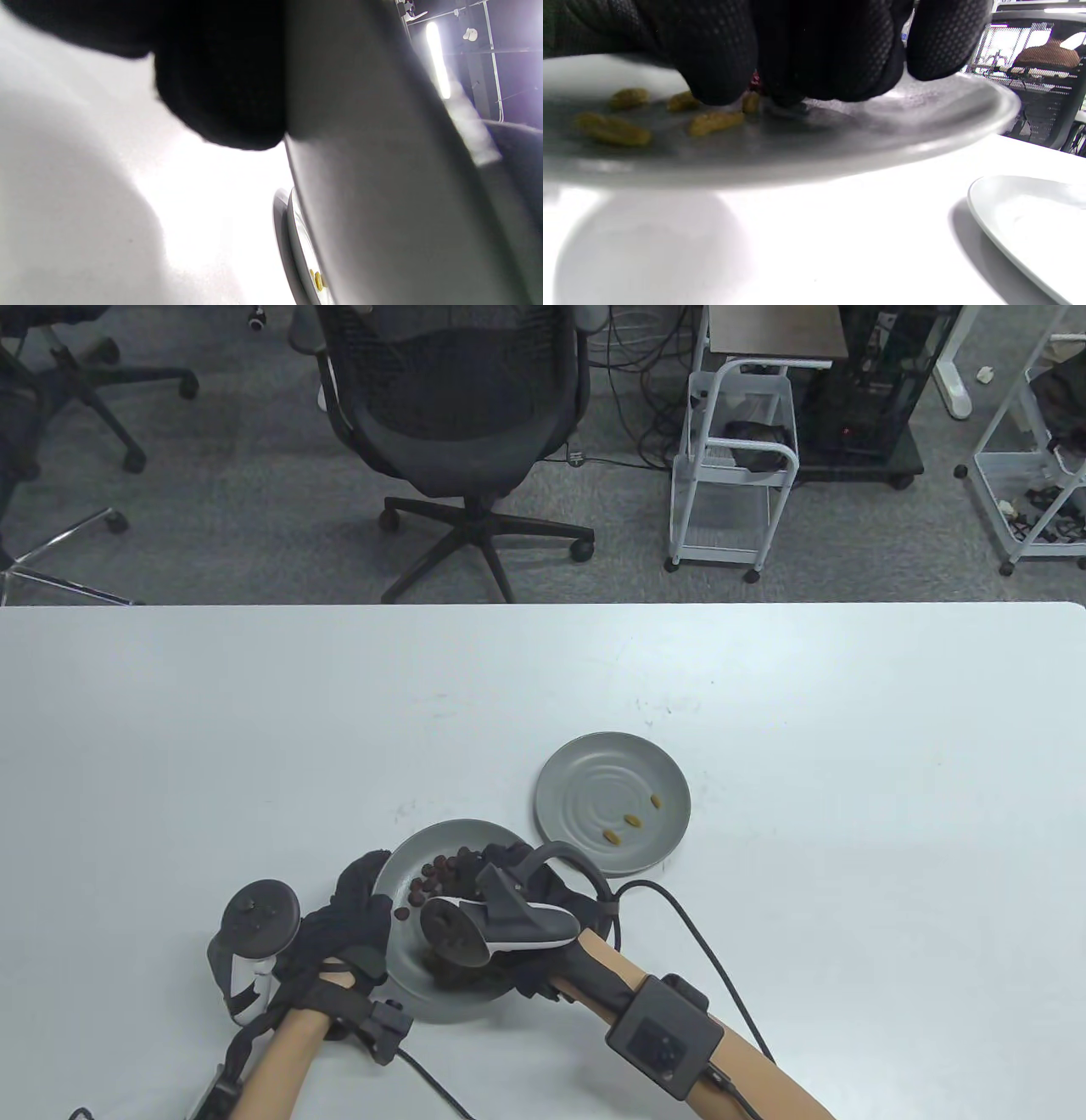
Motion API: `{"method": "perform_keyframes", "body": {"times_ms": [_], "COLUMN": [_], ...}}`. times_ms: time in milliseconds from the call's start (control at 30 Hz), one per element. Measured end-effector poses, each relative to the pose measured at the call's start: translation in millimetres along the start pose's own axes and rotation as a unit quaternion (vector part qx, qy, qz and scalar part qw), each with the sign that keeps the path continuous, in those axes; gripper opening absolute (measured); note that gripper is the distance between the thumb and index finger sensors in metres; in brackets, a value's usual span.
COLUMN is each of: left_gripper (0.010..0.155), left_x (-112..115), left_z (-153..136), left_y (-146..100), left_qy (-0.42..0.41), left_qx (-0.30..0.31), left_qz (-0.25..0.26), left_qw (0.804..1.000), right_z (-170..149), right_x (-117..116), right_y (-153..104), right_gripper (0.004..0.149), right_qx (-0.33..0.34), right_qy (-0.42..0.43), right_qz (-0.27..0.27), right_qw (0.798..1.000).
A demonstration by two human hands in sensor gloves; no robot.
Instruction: Pick raisins with hand pinch into plate
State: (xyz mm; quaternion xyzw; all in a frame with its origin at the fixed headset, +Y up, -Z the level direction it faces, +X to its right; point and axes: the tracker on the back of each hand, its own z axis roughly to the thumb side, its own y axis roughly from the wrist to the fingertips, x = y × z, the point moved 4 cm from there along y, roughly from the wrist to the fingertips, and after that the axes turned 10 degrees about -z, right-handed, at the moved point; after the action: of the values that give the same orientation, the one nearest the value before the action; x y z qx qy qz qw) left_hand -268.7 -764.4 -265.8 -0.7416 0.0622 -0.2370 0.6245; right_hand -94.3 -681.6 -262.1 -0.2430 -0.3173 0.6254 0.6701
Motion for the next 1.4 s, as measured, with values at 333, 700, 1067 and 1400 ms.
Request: {"method": "perform_keyframes", "body": {"times_ms": [333, 700, 1067, 1400], "left_gripper": [0.061, 0.061, 0.061, 0.061], "left_x": [1, 1, 0, 0], "left_z": [-1, 0, 0, 0], "left_y": [0, 0, 0, 0], "left_qy": [0.003, 0.000, -0.003, -0.004], "left_qx": [-0.004, 0.000, -0.002, -0.005], "left_qz": [-0.003, -0.001, 0.000, 0.000], "left_qw": [1.000, 1.000, 1.000, 1.000], "right_z": [8, -19, -127, -162], "right_x": [-3, 32, 37, -61], "right_y": [0, -5, -16, -4], "right_gripper": [0.041, 0.041, 0.042, 0.041], "right_qx": [0.017, -0.013, -0.157, -0.187], "right_qy": [-0.034, -0.006, -0.027, -0.018], "right_qz": [-0.032, -0.110, -0.132, 0.032], "right_qw": [0.999, 0.994, 0.978, 0.982]}}
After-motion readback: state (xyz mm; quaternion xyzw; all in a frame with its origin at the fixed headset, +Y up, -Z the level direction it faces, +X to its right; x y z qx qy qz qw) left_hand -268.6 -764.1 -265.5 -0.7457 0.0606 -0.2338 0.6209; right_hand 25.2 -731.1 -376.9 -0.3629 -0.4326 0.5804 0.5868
